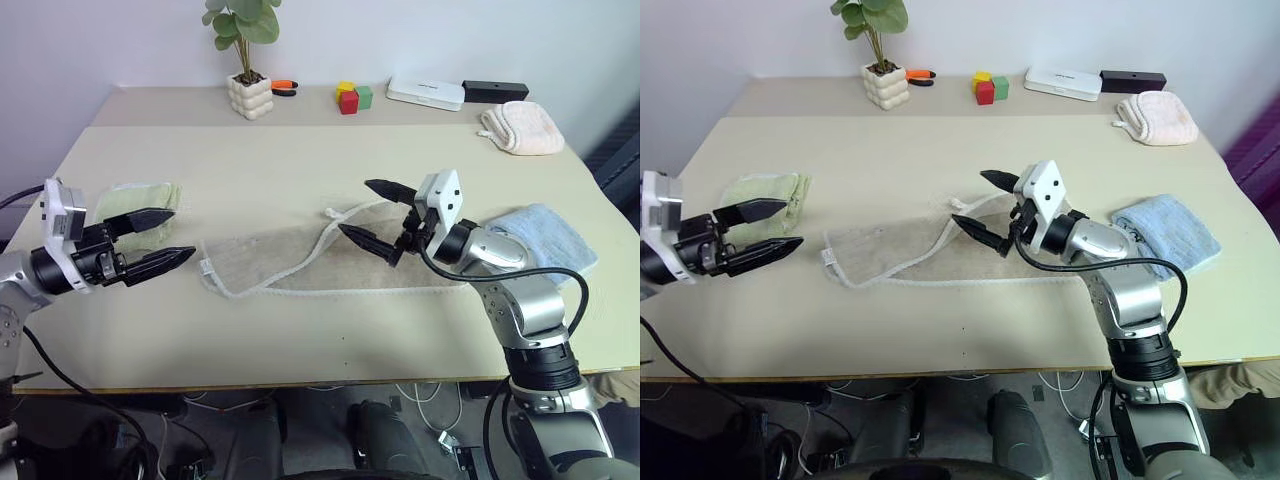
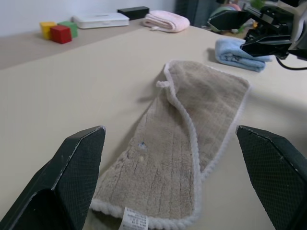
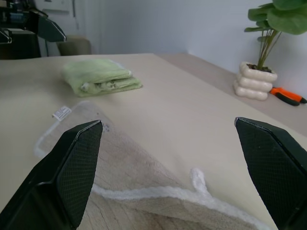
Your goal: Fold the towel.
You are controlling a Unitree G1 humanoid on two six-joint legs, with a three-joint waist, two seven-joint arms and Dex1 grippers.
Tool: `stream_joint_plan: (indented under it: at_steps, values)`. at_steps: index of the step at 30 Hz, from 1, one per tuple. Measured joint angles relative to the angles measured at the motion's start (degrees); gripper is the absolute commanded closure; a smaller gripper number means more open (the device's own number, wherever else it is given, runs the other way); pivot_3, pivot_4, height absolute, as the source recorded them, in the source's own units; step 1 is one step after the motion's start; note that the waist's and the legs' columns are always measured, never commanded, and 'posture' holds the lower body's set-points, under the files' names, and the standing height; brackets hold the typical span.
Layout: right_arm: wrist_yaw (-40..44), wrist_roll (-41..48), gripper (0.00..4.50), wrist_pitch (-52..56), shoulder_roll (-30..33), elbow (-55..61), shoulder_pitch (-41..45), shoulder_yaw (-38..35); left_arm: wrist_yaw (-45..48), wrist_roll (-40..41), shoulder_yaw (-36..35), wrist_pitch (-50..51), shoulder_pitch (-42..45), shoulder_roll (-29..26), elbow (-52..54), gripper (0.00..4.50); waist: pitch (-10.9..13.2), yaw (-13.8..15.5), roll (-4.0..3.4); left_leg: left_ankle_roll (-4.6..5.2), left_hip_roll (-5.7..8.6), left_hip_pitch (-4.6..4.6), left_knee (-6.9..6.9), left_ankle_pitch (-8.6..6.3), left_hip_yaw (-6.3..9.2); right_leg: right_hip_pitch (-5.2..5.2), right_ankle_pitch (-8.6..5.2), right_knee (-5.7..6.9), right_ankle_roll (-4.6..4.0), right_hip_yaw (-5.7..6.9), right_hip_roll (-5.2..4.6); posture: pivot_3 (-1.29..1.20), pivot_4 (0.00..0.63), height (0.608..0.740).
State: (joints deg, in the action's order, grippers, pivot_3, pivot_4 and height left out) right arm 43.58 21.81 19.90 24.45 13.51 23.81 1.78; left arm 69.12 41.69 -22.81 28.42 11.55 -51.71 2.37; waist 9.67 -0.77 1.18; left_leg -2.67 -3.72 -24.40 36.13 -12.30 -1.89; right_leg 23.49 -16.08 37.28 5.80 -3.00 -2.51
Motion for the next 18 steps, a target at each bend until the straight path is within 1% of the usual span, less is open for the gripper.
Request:
stream_joint_plan:
  at_steps: [6, 10, 15, 18]
  values:
    - [-1.8, 0.5, 0.0, 1.1, -0.4, 2.3, -2.0, -0.1, 1.0, -1.2, 3.4, -0.2, 4.5, 0.1, -2.3, 0.04, 0.0, 0.0, 0.0, 0.0, 0.0, 0.0, 0.01, 0.0, 0.0, -0.01, 0.01, 0.0, 0.01, -0.01, 0.01, 0.0, 0.15, 0.74]
    - [-1.5, 0.8, 0.0, 1.0, -0.2, 2.2, -1.9, -0.1, 0.9, -1.6, 4.1, -0.4, 4.3, 1.0, -2.2, 0.04, 0.0, -0.2, 0.0, 0.0, -0.02, 0.0, -0.02, 0.0, 0.0, 0.02, 0.02, 0.01, 0.03, 0.0, 0.05, 0.0, 0.15, 0.74]
    - [-1.2, 0.3, 0.0, -0.5, -0.1, -0.5, 0.5, -0.2, 1.2, -2.6, 4.2, -2.0, 4.2, 2.0, -2.3, 0.04, 0.0, 0.0, 0.0, 0.0, -0.01, 0.0, -0.01, 0.0, 0.0, 0.01, 0.01, 0.0, 0.02, 0.0, 0.03, 0.0, 0.15, 0.74]
    - [-0.4, 0.3, 0.0, -1.6, 0.6, -1.4, 1.8, -0.3, 1.9, -3.6, 5.9, -3.5, 5.2, 3.2, -2.9, 0.04, 0.0, 0.2, 0.0, 0.0, 0.01, 0.0, 0.03, 0.0, 0.0, -0.03, 0.01, -0.02, 0.01, 0.0, 0.01, 0.0, 0.15, 0.74]
